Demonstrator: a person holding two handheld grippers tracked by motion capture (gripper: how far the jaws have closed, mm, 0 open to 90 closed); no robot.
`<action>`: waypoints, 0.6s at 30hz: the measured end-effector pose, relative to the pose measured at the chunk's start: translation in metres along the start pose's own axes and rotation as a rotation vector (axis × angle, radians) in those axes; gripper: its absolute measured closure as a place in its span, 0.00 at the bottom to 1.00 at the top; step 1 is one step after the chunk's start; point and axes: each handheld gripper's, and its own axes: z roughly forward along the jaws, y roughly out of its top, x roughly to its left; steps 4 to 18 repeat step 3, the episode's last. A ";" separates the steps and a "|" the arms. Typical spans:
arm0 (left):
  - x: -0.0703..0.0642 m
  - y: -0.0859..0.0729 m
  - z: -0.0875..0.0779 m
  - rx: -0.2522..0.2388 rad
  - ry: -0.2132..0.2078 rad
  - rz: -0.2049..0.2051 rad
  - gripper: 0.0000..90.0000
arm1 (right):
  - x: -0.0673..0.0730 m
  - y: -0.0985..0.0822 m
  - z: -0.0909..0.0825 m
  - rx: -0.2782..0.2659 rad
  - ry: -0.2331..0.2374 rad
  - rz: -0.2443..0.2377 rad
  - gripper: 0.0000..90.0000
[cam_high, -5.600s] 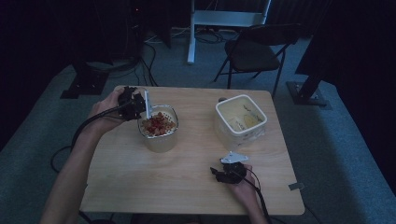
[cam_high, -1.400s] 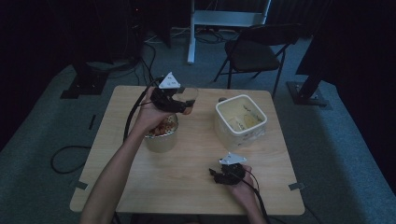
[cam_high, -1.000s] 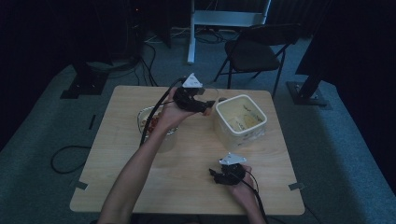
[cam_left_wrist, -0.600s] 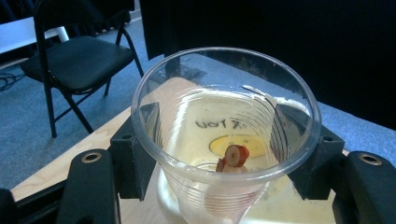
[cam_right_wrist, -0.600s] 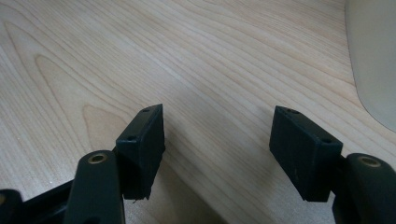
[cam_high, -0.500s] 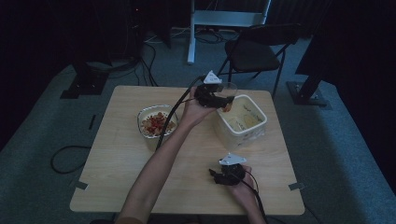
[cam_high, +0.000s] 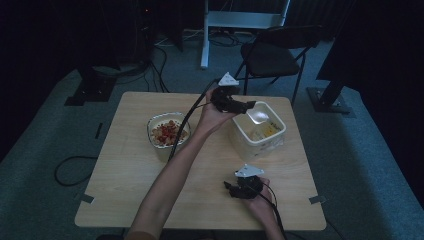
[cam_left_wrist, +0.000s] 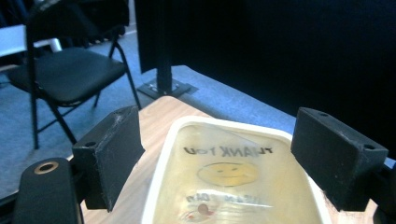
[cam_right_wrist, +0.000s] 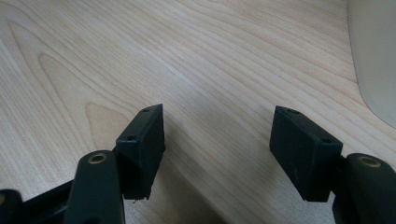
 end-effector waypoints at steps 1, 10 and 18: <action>0.001 0.000 -0.003 -0.002 0.001 -0.001 0.19 | 0.000 0.000 0.000 -0.001 0.001 0.001 0.39; 0.003 -0.001 -0.008 -0.010 0.012 0.001 0.19 | -0.001 0.000 0.000 0.000 0.004 0.001 0.39; 0.003 -0.001 -0.008 -0.010 0.012 0.001 0.19 | -0.001 0.000 0.000 0.000 0.004 0.001 0.39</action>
